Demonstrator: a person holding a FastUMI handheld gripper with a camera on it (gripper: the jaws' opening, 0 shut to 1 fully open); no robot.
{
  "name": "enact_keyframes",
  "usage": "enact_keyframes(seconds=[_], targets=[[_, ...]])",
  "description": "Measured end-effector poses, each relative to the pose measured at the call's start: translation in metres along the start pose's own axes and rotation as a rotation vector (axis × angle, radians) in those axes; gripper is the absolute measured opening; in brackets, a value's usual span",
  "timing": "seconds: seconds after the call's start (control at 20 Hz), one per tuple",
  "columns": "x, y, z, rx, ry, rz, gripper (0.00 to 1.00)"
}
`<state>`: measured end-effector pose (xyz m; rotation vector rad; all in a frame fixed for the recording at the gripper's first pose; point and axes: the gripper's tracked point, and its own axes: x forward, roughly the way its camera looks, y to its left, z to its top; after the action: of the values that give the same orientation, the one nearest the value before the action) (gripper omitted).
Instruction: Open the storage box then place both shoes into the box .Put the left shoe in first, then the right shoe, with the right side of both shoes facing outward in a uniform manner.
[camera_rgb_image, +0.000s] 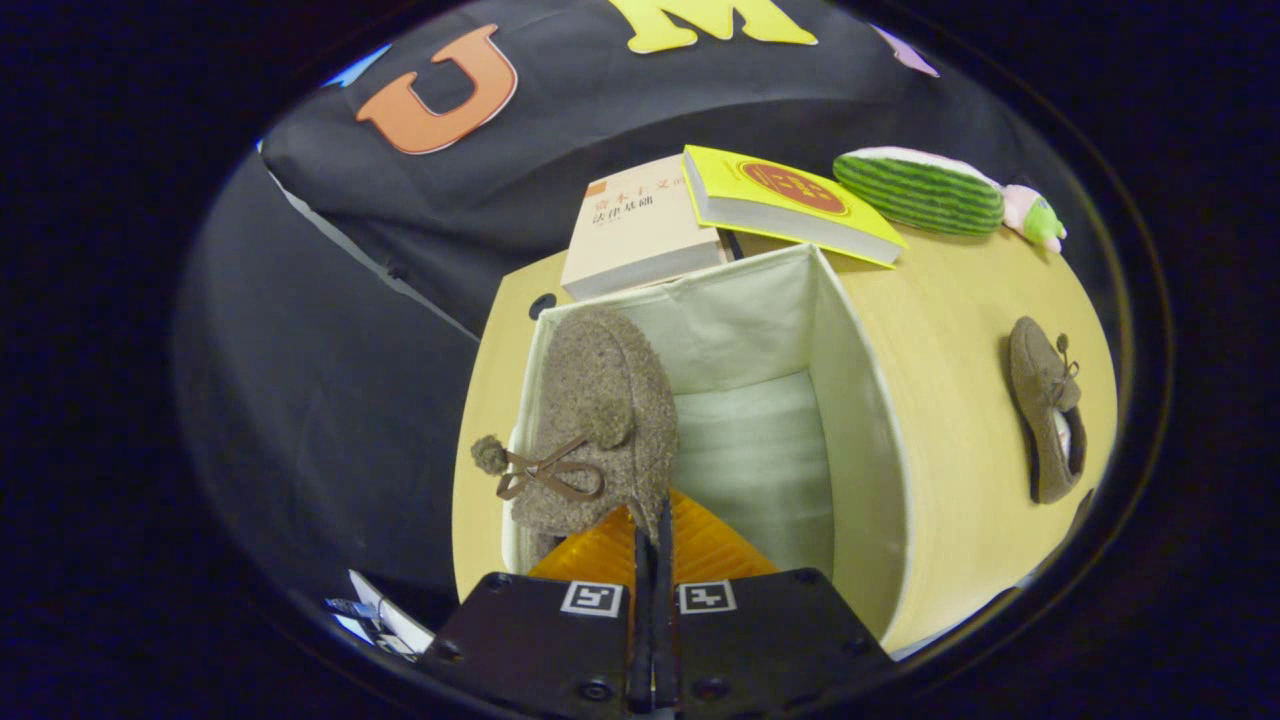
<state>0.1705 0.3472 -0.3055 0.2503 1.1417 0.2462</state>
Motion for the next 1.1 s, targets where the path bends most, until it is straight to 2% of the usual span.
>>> enact_keyframes(seconds=[0.25, 0.35, 0.45, 0.7, 0.85, 1.1], targets=[[0.008, 0.003, 0.004, -0.001, -0.019, 0.02, 0.12], [0.006, 0.006, 0.006, -0.027, -0.022, 0.046, 0.21], [-0.004, -0.003, 0.005, -0.109, -0.022, 0.012, 0.44], [-0.05, -0.025, 0.034, -0.225, -0.164, -0.055, 1.0], [-0.081, -0.041, 0.035, -0.248, -0.176, -0.051, 1.0], [-0.115, -0.094, 0.038, -0.289, -0.189, -0.077, 1.0]])
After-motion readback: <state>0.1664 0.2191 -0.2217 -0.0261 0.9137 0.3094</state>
